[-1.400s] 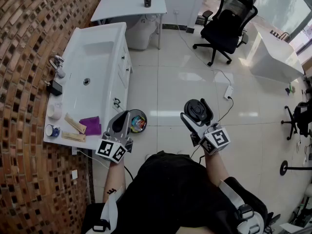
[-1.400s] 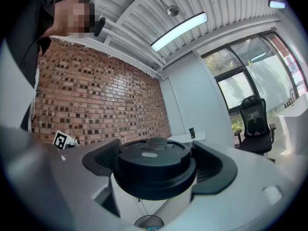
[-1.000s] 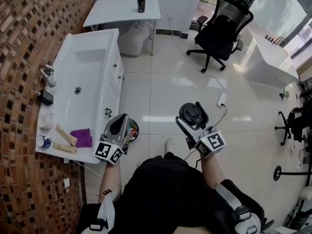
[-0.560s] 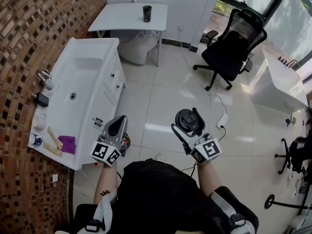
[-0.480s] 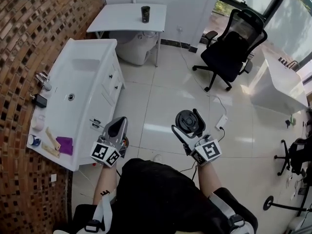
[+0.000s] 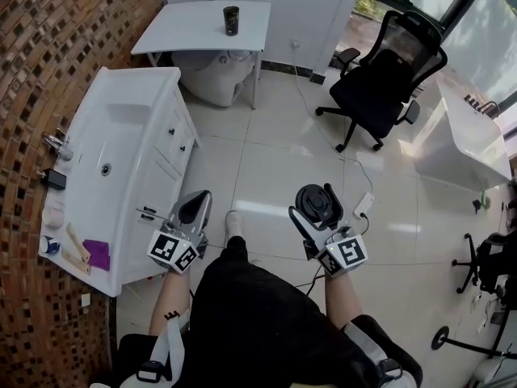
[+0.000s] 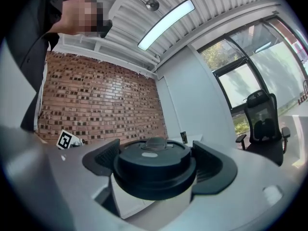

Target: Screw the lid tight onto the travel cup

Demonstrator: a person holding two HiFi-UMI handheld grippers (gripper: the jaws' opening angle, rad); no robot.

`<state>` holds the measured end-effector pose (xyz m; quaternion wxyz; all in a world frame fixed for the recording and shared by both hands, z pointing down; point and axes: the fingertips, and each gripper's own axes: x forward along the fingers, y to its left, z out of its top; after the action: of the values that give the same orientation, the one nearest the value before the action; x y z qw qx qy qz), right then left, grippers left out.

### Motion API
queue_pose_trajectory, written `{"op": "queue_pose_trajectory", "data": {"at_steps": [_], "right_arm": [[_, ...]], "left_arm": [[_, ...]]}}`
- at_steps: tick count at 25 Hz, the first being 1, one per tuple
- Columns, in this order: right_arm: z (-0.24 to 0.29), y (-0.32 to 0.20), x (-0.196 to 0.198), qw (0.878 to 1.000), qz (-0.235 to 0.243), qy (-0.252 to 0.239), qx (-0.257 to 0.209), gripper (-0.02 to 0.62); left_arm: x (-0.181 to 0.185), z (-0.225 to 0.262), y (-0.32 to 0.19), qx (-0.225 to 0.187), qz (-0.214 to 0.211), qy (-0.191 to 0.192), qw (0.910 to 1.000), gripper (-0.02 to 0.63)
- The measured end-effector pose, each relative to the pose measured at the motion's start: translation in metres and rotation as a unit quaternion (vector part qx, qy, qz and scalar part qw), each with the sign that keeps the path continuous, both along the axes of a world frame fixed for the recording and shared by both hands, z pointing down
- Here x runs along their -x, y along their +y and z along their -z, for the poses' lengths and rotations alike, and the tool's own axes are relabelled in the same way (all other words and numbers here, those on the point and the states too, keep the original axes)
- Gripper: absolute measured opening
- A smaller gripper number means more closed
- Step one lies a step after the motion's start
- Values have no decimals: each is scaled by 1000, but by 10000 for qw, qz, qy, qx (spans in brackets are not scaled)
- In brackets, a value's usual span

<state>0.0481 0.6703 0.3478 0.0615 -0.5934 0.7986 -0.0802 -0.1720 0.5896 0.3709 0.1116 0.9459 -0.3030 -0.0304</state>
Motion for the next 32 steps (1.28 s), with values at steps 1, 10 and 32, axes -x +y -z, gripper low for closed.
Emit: {"op": "queue_pose_trajectory", "data": {"at_steps": [1, 10, 32], "right_arm": [[1, -6, -1, 10000, 10, 42, -12, 472], [12, -106, -20, 9993, -125, 339, -129, 472], [21, -330, 29, 9983, 339, 420, -204, 472]], "left_arm": [[-6, -2, -8, -6, -40, 42, 10000, 2], [-54, 7, -114, -272, -409, 268, 9984, 2], [-10, 2, -325, -171, -133, 272, 9994, 2]]}}
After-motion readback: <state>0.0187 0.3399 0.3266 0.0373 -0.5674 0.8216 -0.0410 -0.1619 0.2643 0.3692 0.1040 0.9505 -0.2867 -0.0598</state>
